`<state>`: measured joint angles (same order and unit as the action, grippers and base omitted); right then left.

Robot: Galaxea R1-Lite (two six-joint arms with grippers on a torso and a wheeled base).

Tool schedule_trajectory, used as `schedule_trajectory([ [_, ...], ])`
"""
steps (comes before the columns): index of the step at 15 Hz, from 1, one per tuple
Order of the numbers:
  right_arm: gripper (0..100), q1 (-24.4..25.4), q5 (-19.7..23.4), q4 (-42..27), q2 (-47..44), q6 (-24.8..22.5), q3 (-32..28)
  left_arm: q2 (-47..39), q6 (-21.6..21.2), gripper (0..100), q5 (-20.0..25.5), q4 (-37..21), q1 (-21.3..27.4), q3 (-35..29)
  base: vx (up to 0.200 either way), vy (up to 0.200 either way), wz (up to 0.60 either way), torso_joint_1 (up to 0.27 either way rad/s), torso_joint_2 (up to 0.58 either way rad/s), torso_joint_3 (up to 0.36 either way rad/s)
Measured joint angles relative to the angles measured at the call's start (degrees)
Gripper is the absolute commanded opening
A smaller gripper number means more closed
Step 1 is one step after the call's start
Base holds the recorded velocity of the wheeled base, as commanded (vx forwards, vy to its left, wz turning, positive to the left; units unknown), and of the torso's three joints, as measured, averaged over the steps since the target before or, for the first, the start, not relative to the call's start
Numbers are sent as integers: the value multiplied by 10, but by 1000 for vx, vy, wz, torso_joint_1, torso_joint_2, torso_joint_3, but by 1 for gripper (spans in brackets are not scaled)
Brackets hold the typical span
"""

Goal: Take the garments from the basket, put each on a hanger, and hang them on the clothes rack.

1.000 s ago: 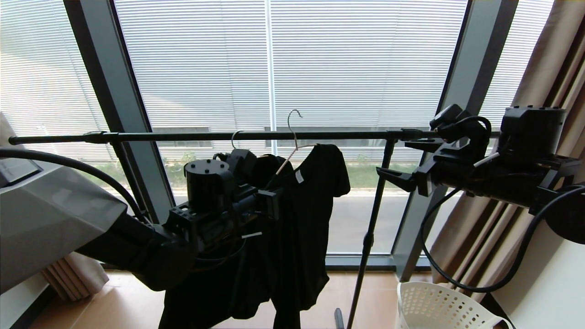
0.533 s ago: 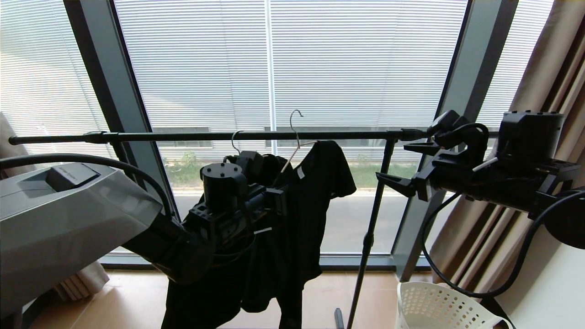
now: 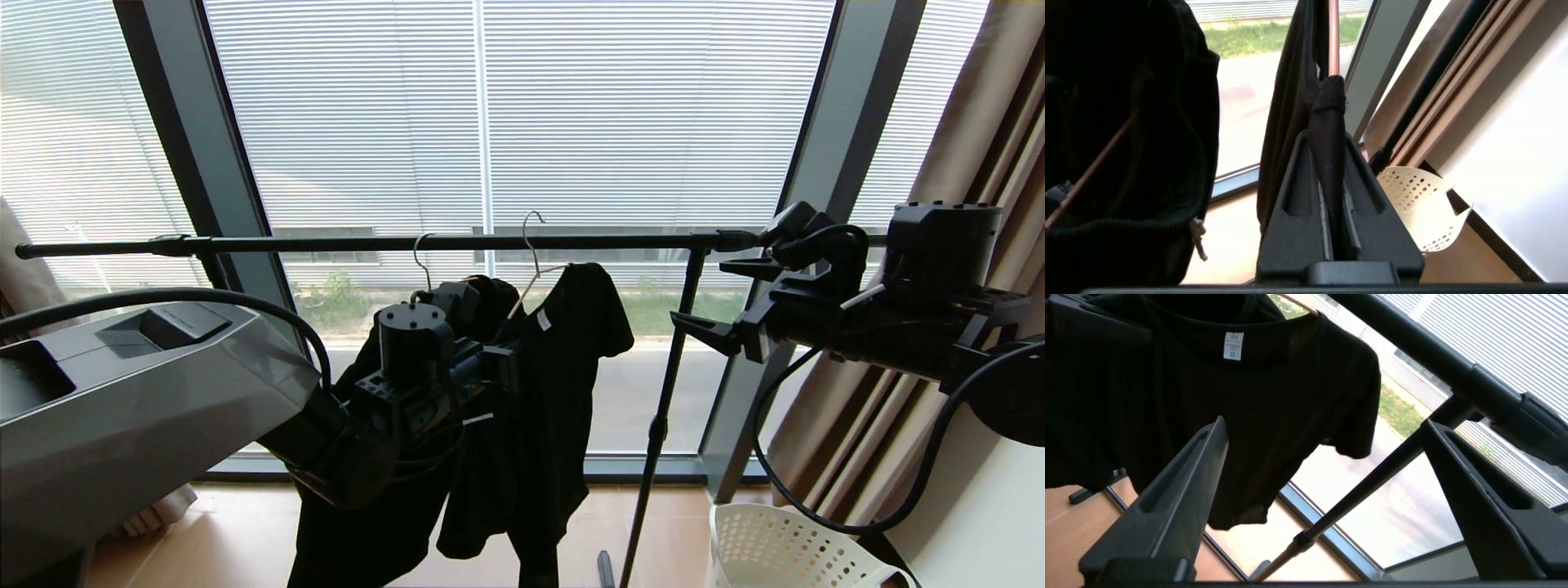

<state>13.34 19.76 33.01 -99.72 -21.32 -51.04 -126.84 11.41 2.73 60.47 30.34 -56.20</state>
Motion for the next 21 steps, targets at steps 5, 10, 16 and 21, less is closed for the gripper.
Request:
schedule_trajectory([
  [5, 100, 0, 0, 0, -2, 0, -1, -12, 1, 0, 0, 0, 1, -5, 0, 0, 0, 0, 0, 0],
  [10, 100, 0, 0, 0, -3, 0, 0, -18, 1, 0, -1, 0, 1, -4, 0, 0, 0, 0, 0, 0],
  [16, 100, 1, -1, 0, -3, -1, 0, -19, 1, 0, -1, 0, 1, 1, 0, 0, 0, 0, 0, 0],
  [21, 100, 1, -1, 0, -4, -7, 2, -17, 2, 100, -1, -4, 1, 1, 0, 0, 0, 0, 0, 0],
])
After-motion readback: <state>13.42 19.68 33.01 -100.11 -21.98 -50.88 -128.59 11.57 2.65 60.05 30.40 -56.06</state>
